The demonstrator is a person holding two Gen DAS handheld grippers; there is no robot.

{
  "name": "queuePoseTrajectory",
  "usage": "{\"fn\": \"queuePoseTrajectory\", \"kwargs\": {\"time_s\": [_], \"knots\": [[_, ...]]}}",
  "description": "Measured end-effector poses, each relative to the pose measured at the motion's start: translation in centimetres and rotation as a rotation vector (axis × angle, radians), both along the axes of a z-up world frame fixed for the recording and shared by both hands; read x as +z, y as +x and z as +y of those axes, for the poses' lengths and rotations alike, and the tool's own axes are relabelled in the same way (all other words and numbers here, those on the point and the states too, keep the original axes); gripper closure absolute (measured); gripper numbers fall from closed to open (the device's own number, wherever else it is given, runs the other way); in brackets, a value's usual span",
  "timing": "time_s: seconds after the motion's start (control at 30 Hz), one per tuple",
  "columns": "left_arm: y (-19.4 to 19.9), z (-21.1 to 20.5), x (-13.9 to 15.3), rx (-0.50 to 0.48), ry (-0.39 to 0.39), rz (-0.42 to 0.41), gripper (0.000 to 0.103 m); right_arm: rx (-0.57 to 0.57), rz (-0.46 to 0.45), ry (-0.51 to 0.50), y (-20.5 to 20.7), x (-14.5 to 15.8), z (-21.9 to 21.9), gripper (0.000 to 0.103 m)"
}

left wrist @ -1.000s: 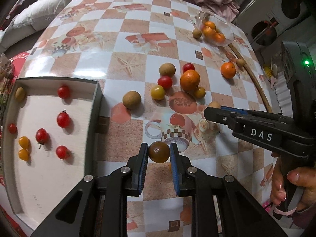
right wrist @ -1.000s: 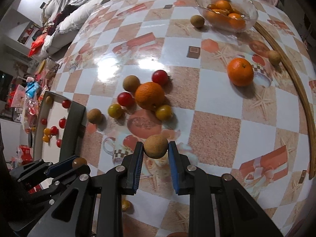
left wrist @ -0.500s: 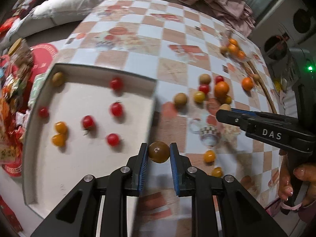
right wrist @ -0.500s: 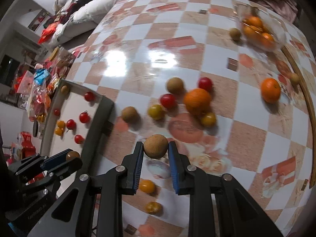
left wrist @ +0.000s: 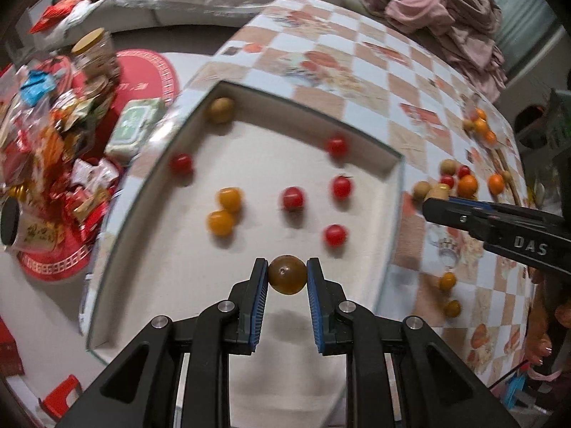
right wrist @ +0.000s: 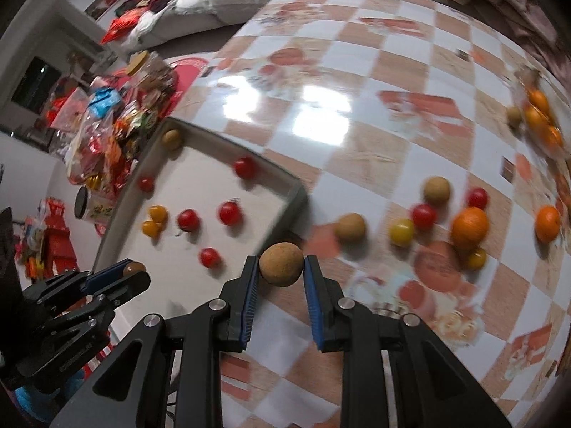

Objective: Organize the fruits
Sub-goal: 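Carry the brown tomato and kiwi to the white tray and open both tools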

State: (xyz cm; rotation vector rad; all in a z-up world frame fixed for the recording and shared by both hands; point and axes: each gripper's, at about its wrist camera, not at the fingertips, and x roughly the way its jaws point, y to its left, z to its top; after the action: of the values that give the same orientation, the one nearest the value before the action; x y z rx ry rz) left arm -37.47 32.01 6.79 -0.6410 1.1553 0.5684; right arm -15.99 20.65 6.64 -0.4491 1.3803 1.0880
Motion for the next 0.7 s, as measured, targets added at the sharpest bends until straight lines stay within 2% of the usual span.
{"fn": "queuePoseTrajectory", "kwargs": {"time_s": [0.33,0.7], "knots": [[-4.2,2.5,-2.2,0.084,0.015,0.067,0.080,0.121,0.029,-0.007,-5.3,-0.8,4.2,0.075],[-5.5,3.7,-3.6,0.108,0.012,0.097,0.080,0.189,0.033,-0.055,-8.7,-2.5,5.7,0.075]]}}
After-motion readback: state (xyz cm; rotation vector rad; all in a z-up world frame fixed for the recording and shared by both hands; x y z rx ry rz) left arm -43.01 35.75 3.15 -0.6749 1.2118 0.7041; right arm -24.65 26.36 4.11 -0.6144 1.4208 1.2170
